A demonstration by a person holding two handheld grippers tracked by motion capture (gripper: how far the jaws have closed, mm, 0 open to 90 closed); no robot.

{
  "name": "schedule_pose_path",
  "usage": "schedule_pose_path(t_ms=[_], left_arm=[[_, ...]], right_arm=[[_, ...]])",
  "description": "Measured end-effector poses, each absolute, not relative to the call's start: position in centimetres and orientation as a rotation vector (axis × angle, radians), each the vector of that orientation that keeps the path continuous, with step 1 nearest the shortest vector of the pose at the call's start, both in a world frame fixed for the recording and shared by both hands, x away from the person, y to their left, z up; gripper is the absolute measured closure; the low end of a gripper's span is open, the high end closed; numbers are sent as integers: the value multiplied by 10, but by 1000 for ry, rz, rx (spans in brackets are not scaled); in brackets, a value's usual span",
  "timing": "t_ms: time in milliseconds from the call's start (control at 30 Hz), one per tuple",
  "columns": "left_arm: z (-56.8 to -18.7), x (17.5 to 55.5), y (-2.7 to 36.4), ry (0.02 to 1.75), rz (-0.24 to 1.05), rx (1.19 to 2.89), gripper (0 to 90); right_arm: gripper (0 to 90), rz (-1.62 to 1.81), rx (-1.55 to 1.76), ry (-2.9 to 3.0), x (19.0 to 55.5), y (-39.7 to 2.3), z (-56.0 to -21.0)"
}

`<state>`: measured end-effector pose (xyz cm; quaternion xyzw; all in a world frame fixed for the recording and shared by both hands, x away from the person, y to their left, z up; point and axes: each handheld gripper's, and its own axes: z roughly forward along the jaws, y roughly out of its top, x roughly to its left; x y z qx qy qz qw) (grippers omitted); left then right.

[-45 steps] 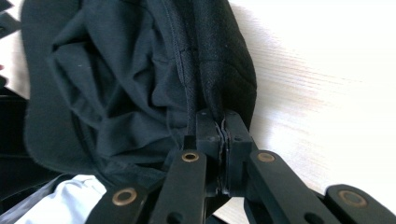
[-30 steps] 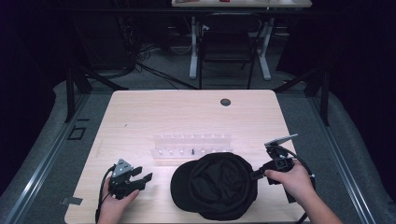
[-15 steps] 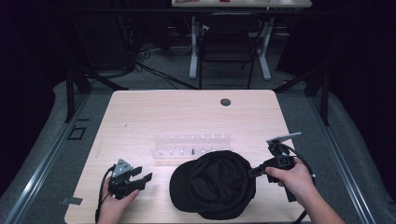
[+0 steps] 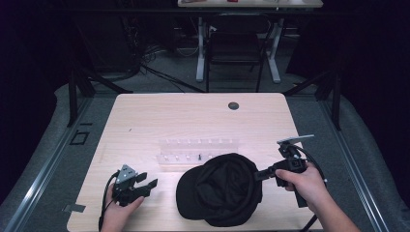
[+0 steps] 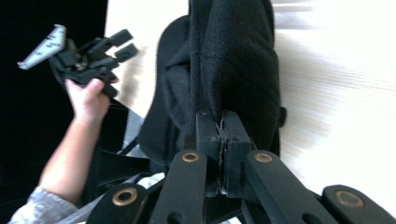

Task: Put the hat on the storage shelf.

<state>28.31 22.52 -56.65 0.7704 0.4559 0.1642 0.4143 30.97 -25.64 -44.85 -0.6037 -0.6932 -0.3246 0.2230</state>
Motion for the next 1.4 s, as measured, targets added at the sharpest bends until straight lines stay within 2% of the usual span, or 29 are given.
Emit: schedule_pose_path(t_ms=[1400], left_arm=[[-567, 283, 225, 1141, 409, 1936, 464]], right_arm=[[886, -1182, -1431, -1661, 306, -247, -401]])
